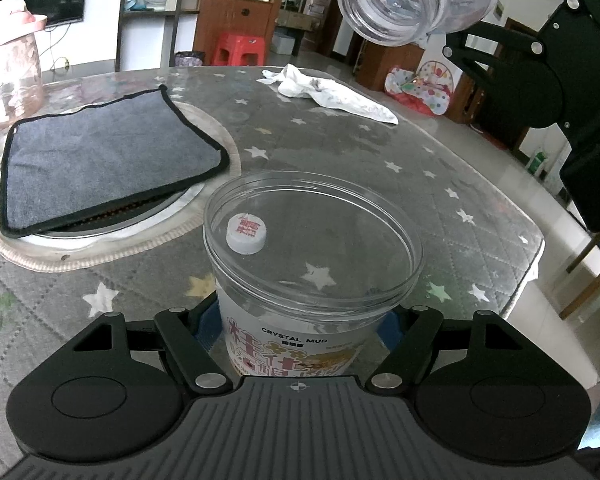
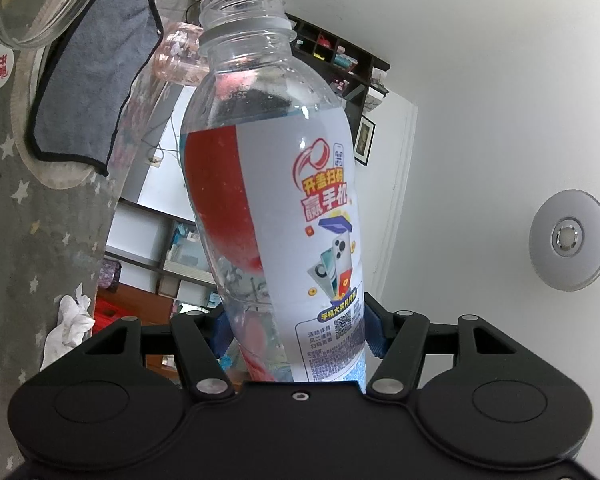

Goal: Unscrew bottle cap and pour
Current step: 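Pour water from the bottle into the cup held by the left tool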

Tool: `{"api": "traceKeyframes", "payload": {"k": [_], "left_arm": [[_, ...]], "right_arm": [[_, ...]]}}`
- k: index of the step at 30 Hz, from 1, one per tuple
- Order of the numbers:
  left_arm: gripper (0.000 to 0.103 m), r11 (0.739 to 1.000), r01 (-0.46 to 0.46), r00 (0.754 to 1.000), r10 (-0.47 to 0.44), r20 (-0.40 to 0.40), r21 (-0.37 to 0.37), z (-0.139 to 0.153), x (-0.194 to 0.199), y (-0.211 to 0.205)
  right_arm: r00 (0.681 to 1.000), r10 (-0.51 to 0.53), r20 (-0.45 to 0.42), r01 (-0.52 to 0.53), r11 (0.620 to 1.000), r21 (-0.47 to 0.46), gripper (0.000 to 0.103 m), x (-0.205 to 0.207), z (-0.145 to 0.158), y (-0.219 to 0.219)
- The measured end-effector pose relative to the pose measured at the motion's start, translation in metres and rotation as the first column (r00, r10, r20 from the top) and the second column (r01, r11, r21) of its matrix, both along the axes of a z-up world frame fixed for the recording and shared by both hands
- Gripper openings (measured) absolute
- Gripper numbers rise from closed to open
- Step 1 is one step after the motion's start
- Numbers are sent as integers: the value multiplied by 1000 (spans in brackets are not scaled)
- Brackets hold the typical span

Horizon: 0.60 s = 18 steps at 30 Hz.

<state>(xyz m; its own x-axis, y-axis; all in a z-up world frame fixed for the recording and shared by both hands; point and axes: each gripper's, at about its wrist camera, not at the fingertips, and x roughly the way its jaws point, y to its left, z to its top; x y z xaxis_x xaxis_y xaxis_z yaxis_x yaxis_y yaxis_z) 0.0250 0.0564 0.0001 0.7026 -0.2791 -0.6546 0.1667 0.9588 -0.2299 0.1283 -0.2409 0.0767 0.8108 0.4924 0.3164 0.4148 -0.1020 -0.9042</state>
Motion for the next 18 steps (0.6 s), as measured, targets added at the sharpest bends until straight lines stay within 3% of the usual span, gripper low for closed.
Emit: {"api": "traceKeyframes", "payload": {"k": [18], "left_arm": [[75,1000,2,1000,-2,1,2,0,1,2]], "right_arm": [[1000,14,22,-13,1000,-26,65,2,2,3]]}}
